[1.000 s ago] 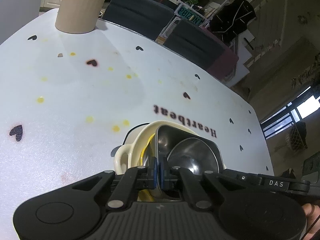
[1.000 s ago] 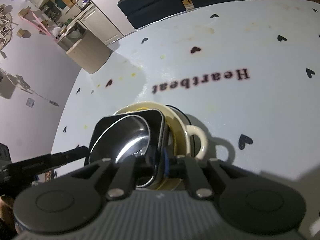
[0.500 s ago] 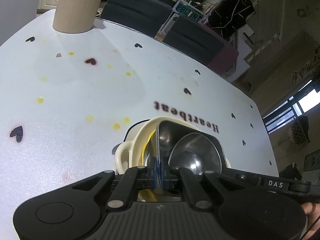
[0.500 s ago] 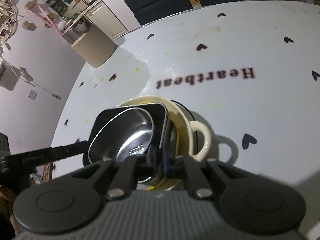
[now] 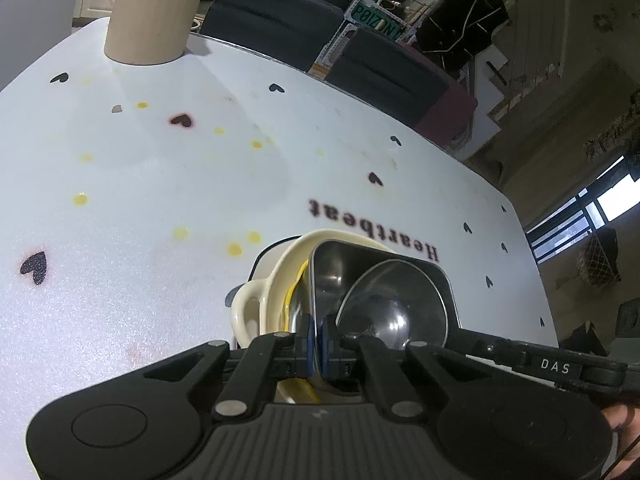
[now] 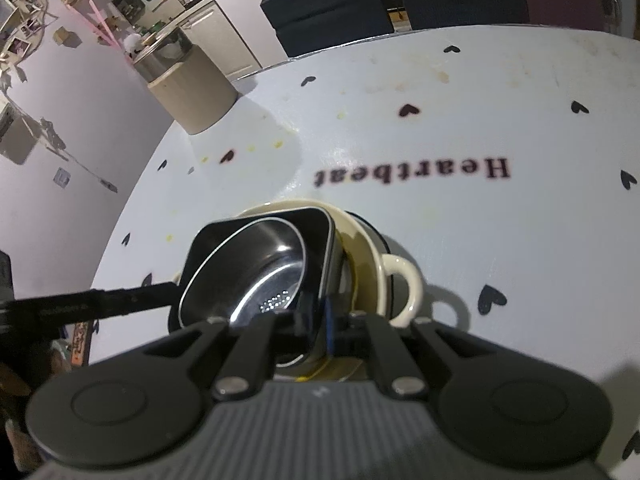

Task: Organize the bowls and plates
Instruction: 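Lower the square steel bowl into the cream bowl stack with both grippers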

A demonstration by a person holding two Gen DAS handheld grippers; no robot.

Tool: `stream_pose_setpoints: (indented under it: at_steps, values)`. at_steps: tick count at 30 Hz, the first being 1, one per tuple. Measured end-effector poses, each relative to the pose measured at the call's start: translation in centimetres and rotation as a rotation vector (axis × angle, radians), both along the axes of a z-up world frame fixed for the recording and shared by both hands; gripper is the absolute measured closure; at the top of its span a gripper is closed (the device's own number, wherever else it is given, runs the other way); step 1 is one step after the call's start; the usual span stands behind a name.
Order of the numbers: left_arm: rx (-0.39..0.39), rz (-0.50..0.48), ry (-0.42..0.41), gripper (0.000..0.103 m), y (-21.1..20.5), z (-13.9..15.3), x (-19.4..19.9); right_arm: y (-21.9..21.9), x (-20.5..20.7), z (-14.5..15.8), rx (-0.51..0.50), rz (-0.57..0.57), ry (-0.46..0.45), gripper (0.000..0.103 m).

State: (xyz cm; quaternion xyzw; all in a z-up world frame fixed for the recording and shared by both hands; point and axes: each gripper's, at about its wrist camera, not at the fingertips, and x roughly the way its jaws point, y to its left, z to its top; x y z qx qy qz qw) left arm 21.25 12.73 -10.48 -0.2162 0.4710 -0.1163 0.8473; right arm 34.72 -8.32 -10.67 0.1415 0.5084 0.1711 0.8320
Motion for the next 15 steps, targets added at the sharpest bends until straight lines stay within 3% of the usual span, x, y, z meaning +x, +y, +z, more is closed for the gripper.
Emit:
stream_pose_setpoints:
  at_steps: [15]
  values:
    - [-0.009, 0.003, -0.004, 0.099, 0.20, 0.11, -0.22, -0.59, 0.10, -0.42, 0.033, -0.014, 0.031, 0.095]
